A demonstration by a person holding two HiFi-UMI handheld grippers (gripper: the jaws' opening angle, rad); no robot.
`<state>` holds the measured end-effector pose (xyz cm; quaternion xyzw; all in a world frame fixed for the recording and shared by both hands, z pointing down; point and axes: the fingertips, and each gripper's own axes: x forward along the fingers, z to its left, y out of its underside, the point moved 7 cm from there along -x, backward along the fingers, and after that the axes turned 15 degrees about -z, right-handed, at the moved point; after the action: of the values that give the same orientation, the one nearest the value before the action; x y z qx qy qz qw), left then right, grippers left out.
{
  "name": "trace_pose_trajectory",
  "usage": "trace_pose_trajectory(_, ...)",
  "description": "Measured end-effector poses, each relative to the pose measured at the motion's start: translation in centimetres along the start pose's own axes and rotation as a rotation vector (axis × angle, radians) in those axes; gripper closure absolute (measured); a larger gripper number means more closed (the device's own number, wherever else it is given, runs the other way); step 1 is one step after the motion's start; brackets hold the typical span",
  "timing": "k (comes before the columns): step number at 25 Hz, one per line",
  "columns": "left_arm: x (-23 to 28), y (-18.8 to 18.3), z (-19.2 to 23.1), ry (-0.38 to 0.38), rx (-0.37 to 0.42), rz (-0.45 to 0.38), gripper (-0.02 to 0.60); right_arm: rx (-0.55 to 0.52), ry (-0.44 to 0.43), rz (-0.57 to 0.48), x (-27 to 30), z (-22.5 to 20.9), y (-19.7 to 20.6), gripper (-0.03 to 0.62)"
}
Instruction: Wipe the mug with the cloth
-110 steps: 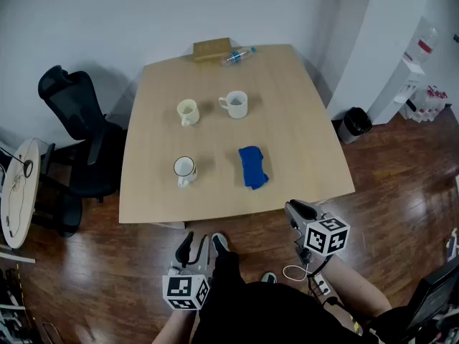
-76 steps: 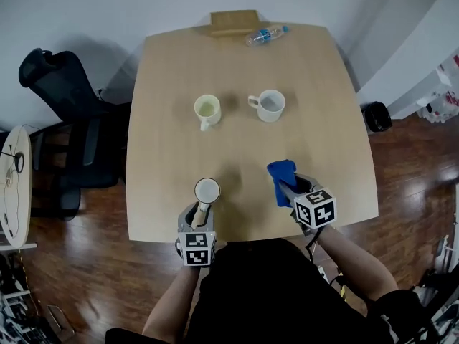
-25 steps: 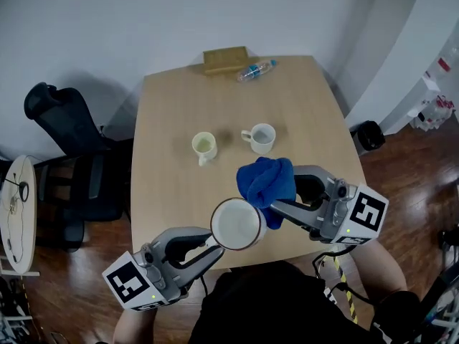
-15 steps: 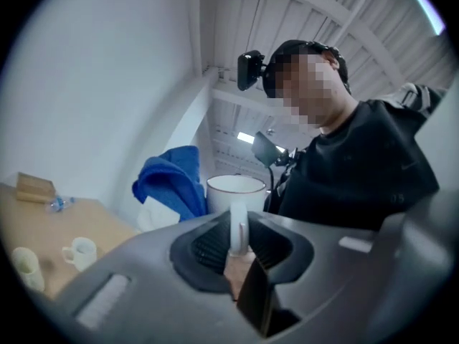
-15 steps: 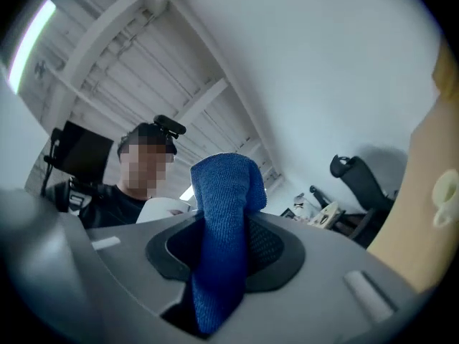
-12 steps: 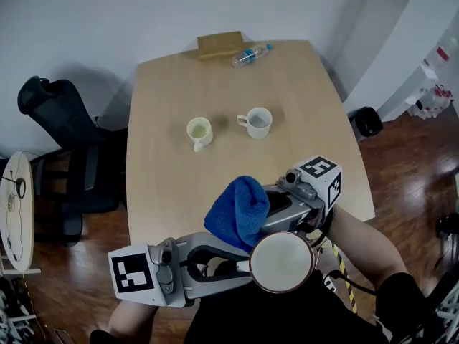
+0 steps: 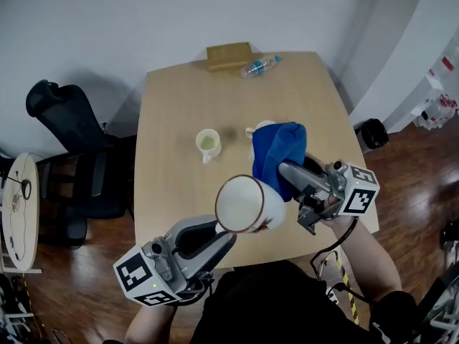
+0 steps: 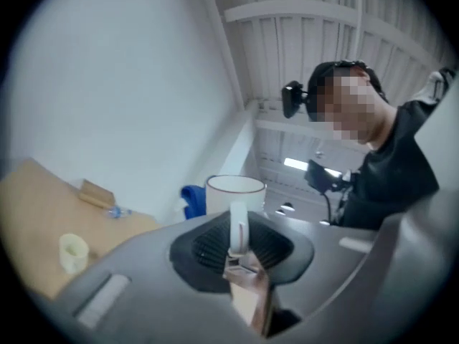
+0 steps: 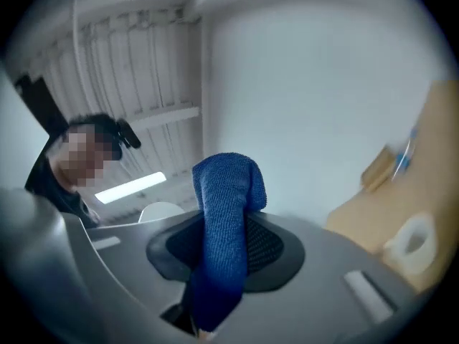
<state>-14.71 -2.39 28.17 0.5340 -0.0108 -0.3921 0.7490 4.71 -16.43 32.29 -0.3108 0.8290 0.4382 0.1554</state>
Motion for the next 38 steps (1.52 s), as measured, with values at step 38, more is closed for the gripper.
trace_pose_trajectory(38, -1.0, -1.5, -0.9, -0.025, -0.248, -0.216, 0.512, 0.173, 0.036, -0.084, 3.0, 2.8, 0.1, 0.467)
